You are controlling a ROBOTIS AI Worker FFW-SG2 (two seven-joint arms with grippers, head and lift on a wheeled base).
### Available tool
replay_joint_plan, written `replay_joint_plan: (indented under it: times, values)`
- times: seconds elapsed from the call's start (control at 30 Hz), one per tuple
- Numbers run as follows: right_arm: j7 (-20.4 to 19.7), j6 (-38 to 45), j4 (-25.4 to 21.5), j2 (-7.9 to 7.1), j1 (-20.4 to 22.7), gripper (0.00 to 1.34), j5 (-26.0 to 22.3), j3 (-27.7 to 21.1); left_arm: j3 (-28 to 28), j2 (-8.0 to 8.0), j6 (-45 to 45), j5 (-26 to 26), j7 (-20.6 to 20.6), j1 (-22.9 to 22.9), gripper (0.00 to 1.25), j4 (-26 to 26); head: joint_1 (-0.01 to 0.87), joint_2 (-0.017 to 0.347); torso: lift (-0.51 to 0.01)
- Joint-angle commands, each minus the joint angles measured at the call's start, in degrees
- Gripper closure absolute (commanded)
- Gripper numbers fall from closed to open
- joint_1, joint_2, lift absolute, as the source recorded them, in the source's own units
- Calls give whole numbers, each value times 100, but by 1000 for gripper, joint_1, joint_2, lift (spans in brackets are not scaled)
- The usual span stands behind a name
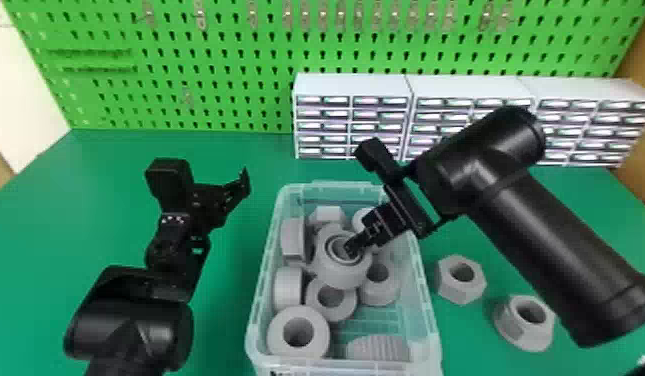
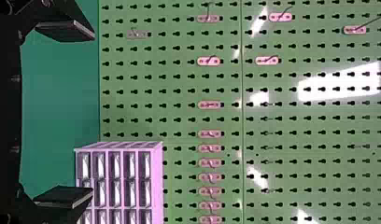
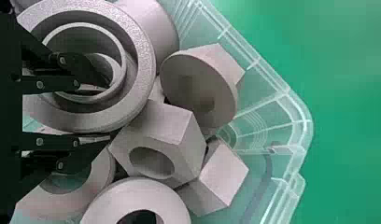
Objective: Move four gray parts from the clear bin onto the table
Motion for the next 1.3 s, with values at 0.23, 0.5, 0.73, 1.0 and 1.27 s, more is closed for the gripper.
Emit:
replay_joint_plan:
  times: [0.23,0.5,0.73,1.0,1.27]
  values:
    - [9,346,-589,-22,53,903,331,-421,18,0,-9,12,0,17,117,0,693,72,-52]
    - [9,557,-826,-40,106,903,568,-711,18,0,-18,12,0,35,117,0,693,72,-52]
    - [9,654,-897,-66,168,903,717,-948,0,0,-18,12,0,35,117,0,693,72,-52]
    - [9,821,-1081,-119,291,903,1007,-1299,0,0,-9,39,18,52,116,0,693,72,-52]
    - [9,917,-1196,-154,405,903,1236,-1695,-18,0,-18,39,35,61,116,0,693,72,-52]
